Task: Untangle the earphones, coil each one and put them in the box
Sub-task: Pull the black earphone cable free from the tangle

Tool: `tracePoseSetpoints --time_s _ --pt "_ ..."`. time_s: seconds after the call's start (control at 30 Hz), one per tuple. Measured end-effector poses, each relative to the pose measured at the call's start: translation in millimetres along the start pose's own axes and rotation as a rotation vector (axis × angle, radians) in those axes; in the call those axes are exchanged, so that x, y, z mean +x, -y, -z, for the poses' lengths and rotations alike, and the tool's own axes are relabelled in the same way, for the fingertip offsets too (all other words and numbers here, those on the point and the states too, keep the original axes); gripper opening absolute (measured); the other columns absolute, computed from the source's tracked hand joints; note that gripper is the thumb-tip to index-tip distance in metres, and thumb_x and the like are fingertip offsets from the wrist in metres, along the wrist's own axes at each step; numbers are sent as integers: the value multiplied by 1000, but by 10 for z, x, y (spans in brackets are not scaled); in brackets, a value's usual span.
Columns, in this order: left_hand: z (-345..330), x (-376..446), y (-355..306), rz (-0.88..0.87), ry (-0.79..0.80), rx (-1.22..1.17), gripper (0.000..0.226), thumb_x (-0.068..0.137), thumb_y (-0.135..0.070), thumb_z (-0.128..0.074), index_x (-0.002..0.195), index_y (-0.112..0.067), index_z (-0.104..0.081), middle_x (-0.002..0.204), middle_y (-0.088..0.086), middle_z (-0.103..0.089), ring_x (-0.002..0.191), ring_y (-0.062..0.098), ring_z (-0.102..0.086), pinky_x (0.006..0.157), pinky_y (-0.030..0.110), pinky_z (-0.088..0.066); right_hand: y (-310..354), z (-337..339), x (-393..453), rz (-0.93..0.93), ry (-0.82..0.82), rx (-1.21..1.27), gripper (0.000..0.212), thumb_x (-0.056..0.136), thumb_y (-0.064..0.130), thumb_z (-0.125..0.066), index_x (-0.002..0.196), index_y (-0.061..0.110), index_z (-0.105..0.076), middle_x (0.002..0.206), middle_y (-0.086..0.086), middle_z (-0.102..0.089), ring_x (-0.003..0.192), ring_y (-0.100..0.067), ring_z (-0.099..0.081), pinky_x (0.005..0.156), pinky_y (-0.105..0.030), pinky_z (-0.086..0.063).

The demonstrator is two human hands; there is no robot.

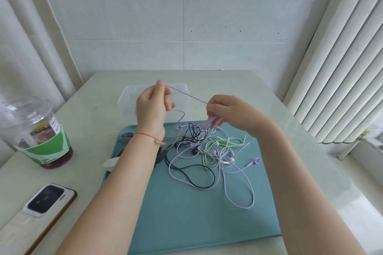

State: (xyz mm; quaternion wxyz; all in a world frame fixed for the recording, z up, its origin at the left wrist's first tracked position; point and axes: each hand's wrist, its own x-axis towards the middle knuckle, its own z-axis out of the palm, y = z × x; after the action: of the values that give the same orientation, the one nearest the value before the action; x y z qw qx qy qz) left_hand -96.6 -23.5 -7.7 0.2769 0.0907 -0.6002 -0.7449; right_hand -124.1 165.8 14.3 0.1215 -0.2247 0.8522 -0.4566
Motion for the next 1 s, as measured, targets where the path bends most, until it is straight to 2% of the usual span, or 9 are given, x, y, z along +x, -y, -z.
tracePoseSetpoints --time_s 0.13,0.27,0.43,0.6,0.67,0.73,0.8,0.87,1.0 --pt "20 35 52 54 -172 -56 37 102 -25 -45 70 -10 -57 41 -8 -38 42 15 -31 47 25 -43 -68 35 26 -41 -44 24 17 94 12 -50 83 8 -63 79 -9 -71 72 -17 -66 75 -36 -55" --pt "56 58 74 80 -263 83 37 101 -24 -43 69 -13 -56 47 -7 -42 36 12 -38 38 18 -35 -78 69 20 -13 -103 120 20 94 9 -50 86 5 -67 72 -5 -67 71 -19 -62 81 -35 -55" --pt "136 149 103 106 -443 144 31 92 -25 -41 65 -18 -53 58 0 -49 55 27 -46 54 30 -42 -77 107 21 -88 -201 232 23 93 7 -44 81 6 -64 51 -2 -51 49 -19 -54 71 -41 -56" --pt "87 67 40 204 -252 197 25 90 -15 -42 70 -15 -56 46 -4 -47 30 12 -37 39 14 -32 -77 89 14 -95 -183 290 15 96 21 -56 93 7 -63 51 3 -47 48 -16 -51 73 -40 -57" --pt "96 78 40 161 -333 191 25 90 -17 -40 69 -15 -53 53 -2 -47 40 17 -42 40 19 -35 -110 102 47 -92 -281 242 13 92 12 -60 104 9 -62 59 -2 -53 51 -17 -55 75 -41 -58" --pt "157 159 58 91 -489 101 23 88 -19 -37 68 -16 -47 58 1 -46 51 23 -42 53 30 -38 -176 138 90 -147 -413 277 22 89 6 -60 111 6 -60 64 -6 -53 49 -17 -53 73 -40 -58" --pt "210 221 70 64 -567 1 21 90 -15 -34 70 -16 -39 62 1 -42 51 20 -39 57 32 -35 -202 152 103 -184 -485 327 24 88 4 -61 113 4 -60 67 -7 -54 46 -14 -51 71 -40 -58" --pt "197 216 72 80 -489 -4 21 92 -10 -33 71 -14 -38 61 3 -39 45 17 -35 47 25 -33 -196 139 105 -170 -463 322 21 89 2 -58 110 3 -62 68 -8 -55 44 -13 -50 69 -39 -57" --pt "77 62 24 184 -134 185 19 89 -7 -42 72 -11 -50 47 -1 -45 32 11 -31 42 21 -29 -103 105 50 -148 -355 314 18 88 2 -55 99 9 -67 68 -6 -55 46 -14 -52 59 -29 -57"
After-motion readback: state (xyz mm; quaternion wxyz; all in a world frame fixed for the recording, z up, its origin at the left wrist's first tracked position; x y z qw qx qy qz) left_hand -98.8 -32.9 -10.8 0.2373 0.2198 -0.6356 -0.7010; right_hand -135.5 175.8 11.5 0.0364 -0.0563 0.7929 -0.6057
